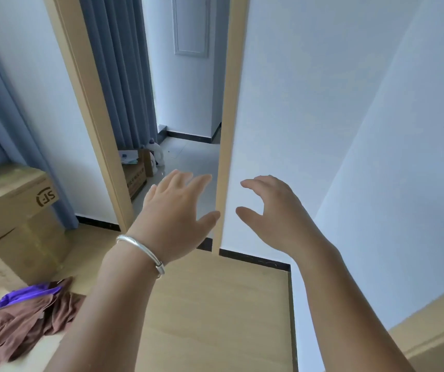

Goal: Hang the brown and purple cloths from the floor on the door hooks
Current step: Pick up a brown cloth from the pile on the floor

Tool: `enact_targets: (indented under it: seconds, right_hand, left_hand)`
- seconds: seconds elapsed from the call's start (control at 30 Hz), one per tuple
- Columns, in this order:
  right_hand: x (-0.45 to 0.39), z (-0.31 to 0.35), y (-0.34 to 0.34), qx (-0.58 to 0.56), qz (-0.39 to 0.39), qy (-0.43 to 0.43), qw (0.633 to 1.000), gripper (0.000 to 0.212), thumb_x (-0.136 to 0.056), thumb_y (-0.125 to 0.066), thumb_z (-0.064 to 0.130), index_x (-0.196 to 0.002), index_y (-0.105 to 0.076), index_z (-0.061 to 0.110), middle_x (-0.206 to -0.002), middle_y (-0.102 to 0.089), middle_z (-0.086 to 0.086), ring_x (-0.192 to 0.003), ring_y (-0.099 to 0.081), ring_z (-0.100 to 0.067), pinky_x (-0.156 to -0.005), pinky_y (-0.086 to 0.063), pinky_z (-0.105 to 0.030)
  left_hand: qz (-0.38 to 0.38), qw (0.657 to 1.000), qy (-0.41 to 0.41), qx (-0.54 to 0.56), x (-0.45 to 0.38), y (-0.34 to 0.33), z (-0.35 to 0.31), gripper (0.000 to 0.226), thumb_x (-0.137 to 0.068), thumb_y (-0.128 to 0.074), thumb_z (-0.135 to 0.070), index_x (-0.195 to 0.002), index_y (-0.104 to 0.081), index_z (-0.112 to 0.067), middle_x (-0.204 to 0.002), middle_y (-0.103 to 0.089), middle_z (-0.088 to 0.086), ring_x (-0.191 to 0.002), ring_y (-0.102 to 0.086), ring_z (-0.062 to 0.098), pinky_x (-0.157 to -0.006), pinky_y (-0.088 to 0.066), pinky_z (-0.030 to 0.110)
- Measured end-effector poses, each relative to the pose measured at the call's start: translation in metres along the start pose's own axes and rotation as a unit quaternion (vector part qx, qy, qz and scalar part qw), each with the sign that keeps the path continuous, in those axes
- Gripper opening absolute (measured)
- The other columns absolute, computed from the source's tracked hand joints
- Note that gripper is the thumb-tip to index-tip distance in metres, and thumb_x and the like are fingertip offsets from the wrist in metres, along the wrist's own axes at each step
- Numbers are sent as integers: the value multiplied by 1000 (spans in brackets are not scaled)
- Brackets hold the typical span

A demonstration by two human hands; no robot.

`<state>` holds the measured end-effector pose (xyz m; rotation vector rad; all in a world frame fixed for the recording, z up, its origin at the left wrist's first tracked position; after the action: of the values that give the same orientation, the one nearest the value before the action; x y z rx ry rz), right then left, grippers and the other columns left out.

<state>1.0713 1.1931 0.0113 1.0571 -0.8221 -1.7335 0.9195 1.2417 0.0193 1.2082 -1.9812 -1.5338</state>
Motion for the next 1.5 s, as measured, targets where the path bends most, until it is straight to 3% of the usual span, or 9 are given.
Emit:
enact_targets:
  seconds: [0.2, 0.4, 0.63, 0.83, 0.93, 1.13, 1.3, 1.4, 1.5]
  right_hand:
    - [-105, -29, -14, -40, 25, 50, 998, 51, -91, -56, 40, -140, -43, 30, -142, -41, 9, -135, -29, -10, -112, -27, -34]
    - [-185, -7, -59, -83, 67, 131, 986, 51, -90, -58, 38, -138, -46, 30, -138, -44, 11, -130, -32, -7, -107, -27, -26]
    - [-244, 68, -141, -121, 152, 222, 956, 50, -88, -58, 36, -137, -48, 29, -136, -45, 11, -129, -35, -8, -107, -34, -33]
    - [-285, 153, -215, -119, 196, 305, 924, 49, -89, -57, 36, -137, -46, 30, -136, -46, 11, -128, -32, -6, -106, -28, -27]
    - [-306, 197, -253, -118, 219, 341, 907, 49, -90, -57, 35, -138, -46, 30, -136, -46, 11, -128, -31, -5, -108, -28, -29]
    - [-349, 274, -325, -97, 264, 396, 874, 51, -91, -57, 35, -140, -43, 31, -139, -45, 11, -133, -28, -6, -112, -25, -29]
    - [-381, 323, -385, -79, 288, 432, 851, 52, -93, -55, 35, -142, -40, 31, -144, -41, 10, -138, -23, -8, -112, -17, -26]
    - [-394, 350, -420, -78, 319, 452, 830, 53, -92, -56, 34, -143, -40, 30, -145, -41, 9, -139, -24, -11, -116, -19, -35]
    - [-405, 372, -456, -78, 344, 480, 803, 53, -92, -57, 34, -142, -40, 31, -144, -42, 8, -137, -26, -10, -115, -23, -33]
  left_hand:
    - [-34, 996, 69, -43, -80, 4, 24, 66, -92, -45, -56, -149, -18, -36, -153, -27, -5, -145, -14, 17, -118, -21, 48]
    - [-62, 983, 165, -60, -113, 10, 76, 65, -92, -45, -55, -149, -19, -37, -154, -25, -8, -146, -10, 16, -118, -14, 43]
    - [-91, 950, 290, -74, -105, 29, 168, 65, -92, -46, -54, -149, -20, -37, -153, -26, -6, -147, -8, 18, -119, -17, 47]
    - [-102, 917, 379, -73, -89, 46, 267, 64, -90, -47, -22, -148, -23, -35, -151, -25, -8, -141, -11, 12, -118, -17, 40]
    - [-109, 897, 423, -62, -80, 54, 324, 69, -88, -48, -17, -149, -21, -35, -152, -25, -8, -145, -9, 16, -118, -18, 42]
    - [-134, 856, 497, -51, -67, 66, 433, 64, -90, -51, -27, -148, -25, -36, -150, -30, -7, -142, -18, 17, -116, -21, 43]
    - [-136, 841, 522, -49, -70, 64, 504, 63, -90, -51, -31, -148, -28, -32, -148, -35, -4, -140, -22, 17, -115, -23, 42]
    - [-152, 822, 546, -47, -66, 63, 537, 62, -90, -53, -32, -148, -30, -30, -146, -37, -4, -138, -24, 17, -115, -24, 41]
    - [-176, 800, 573, -38, -62, 57, 566, 60, -90, -55, -30, -146, -35, -29, -142, -42, -3, -134, -30, 17, -112, -29, 39]
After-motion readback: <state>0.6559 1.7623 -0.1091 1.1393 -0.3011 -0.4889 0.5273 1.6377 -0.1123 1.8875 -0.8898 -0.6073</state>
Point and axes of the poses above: each hand's wrist, its own x-axis away from the middle knuckle, its own y-axis out of the back of the hand, z = x × y, the point moved 10 cm from there along -x, towards the middle knuckle
